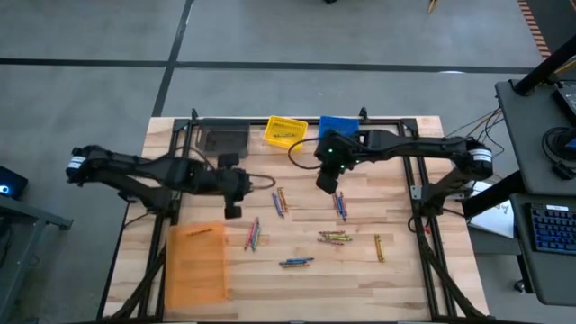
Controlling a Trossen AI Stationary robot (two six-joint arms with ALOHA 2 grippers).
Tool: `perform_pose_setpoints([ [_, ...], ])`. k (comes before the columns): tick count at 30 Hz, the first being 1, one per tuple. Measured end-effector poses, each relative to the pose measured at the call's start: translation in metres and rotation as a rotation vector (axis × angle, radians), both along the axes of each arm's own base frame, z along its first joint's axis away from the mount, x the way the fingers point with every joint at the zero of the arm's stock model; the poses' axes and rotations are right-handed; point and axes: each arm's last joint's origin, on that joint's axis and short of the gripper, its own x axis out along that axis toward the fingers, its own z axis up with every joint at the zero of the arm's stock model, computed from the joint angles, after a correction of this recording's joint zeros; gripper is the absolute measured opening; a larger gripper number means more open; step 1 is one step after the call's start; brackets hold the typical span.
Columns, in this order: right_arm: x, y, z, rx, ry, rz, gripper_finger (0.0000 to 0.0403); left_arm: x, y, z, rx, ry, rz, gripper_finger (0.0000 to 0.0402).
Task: Sort crayons
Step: Put the green crayon into the yellow bin
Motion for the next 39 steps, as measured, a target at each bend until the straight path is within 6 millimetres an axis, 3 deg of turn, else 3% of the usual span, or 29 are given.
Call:
perform_pose_setpoints([
  [9,-0.002,0.002,-0.041,0.106,0.326,-0.086,0.0082,0.012,0.043,-0.005,0.111,-0.141,0.079,0.0075],
  [16,-0.006,0.01,-0.058,0.144,0.491,-0.143,0.0082,0.017,0.064,-0.02,0.133,-0.289,0.164,0.0075],
  [23,-0.005,0.025,-0.063,0.154,0.483,-0.182,0.0082,0.013,0.071,-0.035,0.147,-0.306,0.19,0.0075],
  [28,-0.003,0.034,-0.071,0.167,0.469,-0.231,0.0082,0.005,0.07,-0.042,0.154,-0.208,0.193,0.0075],
  [32,-0.005,0.039,-0.076,0.177,0.481,-0.262,0.0082,-0.002,0.069,-0.042,0.144,-0.146,0.206,0.0075],
  [39,0.001,0.036,-0.076,0.143,0.41,-0.299,0.0082,0.0,0.07,-0.037,0.146,-0.199,0.21,0.0075],
])
